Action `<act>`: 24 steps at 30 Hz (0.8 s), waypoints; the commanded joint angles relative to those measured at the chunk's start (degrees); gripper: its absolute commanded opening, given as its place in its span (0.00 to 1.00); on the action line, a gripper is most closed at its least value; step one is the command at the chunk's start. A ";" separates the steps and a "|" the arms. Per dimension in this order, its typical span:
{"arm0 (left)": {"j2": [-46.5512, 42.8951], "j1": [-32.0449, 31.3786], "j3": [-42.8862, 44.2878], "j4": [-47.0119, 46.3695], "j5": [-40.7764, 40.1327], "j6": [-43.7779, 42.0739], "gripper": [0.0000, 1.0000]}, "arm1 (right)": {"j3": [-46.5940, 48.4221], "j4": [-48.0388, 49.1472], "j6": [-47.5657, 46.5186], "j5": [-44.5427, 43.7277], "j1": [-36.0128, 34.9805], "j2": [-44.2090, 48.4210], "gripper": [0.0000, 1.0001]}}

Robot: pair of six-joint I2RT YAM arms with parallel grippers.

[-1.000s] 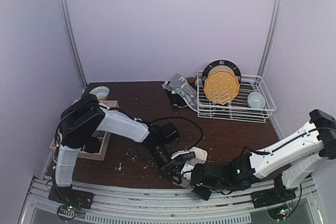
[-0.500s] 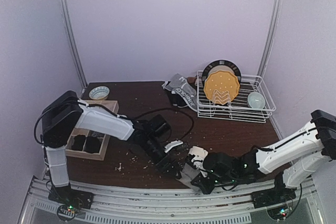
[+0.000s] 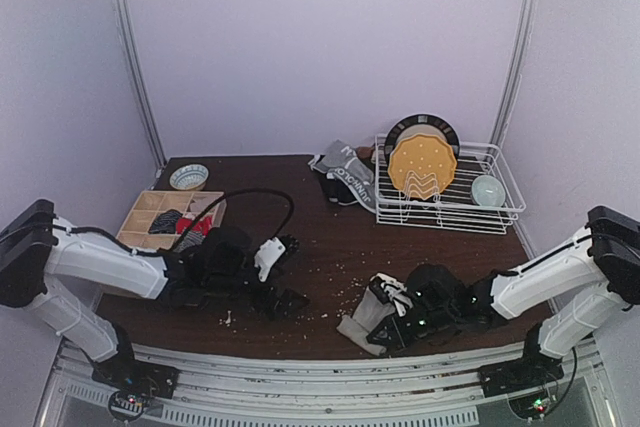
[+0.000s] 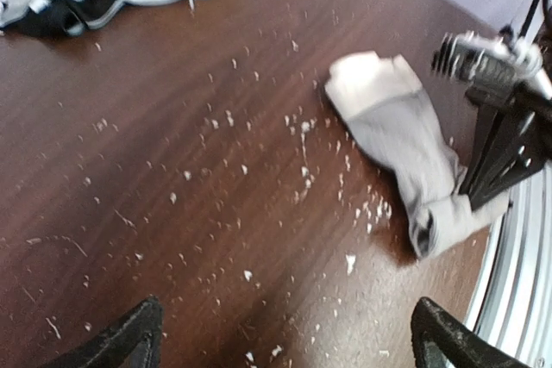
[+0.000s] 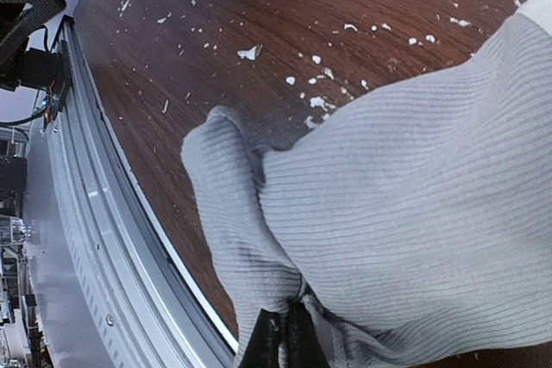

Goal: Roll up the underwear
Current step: Roll the underwear at the center of the board.

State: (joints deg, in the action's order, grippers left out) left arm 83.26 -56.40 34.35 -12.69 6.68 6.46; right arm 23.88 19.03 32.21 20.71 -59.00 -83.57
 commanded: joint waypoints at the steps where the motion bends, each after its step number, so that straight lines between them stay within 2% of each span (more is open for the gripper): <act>1: -0.48 -0.41 -5.69 -22.65 2.11 -1.21 0.98 | -1.86 -0.87 1.98 3.14 2.00 -3.21 0.00; 3: 1.95 -4.70 -5.09 -24.35 2.12 -10.17 0.98 | -2.04 0.71 2.51 5.09 2.94 -4.20 0.00; 5: 4.17 -10.90 -4.11 -23.71 -2.72 -21.01 0.96 | -1.92 1.50 2.76 6.97 3.76 -5.33 0.00; 7: 6.65 -13.70 -2.43 -22.11 -4.68 -27.76 0.91 | -1.93 2.17 3.09 8.06 4.32 -6.15 0.00; 10: 8.82 -14.62 -1.01 -22.38 -3.37 -34.39 0.83 | -1.99 3.19 3.76 9.98 5.36 -7.24 0.00; 15: 12.05 -15.31 2.74 -18.90 -2.35 -43.52 0.78 | -1.93 3.56 3.80 11.39 6.13 -8.01 0.00; 17: 14.14 -15.47 5.19 -16.97 -2.24 -46.20 0.74 | -1.68 3.30 3.63 11.70 6.21 -8.04 0.00; 21: 17.70 -15.67 7.89 -14.21 -1.28 -50.35 0.60 | -1.48 2.66 3.39 11.86 6.34 -7.88 0.00; 24: 19.17 -15.67 8.65 -12.78 -0.37 -52.22 0.56 | -1.66 2.53 3.31 12.11 6.53 -7.76 0.00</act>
State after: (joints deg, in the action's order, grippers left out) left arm 100.53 -71.75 41.34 -28.08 4.78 -39.79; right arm 23.62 27.18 35.92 33.69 -52.80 -89.73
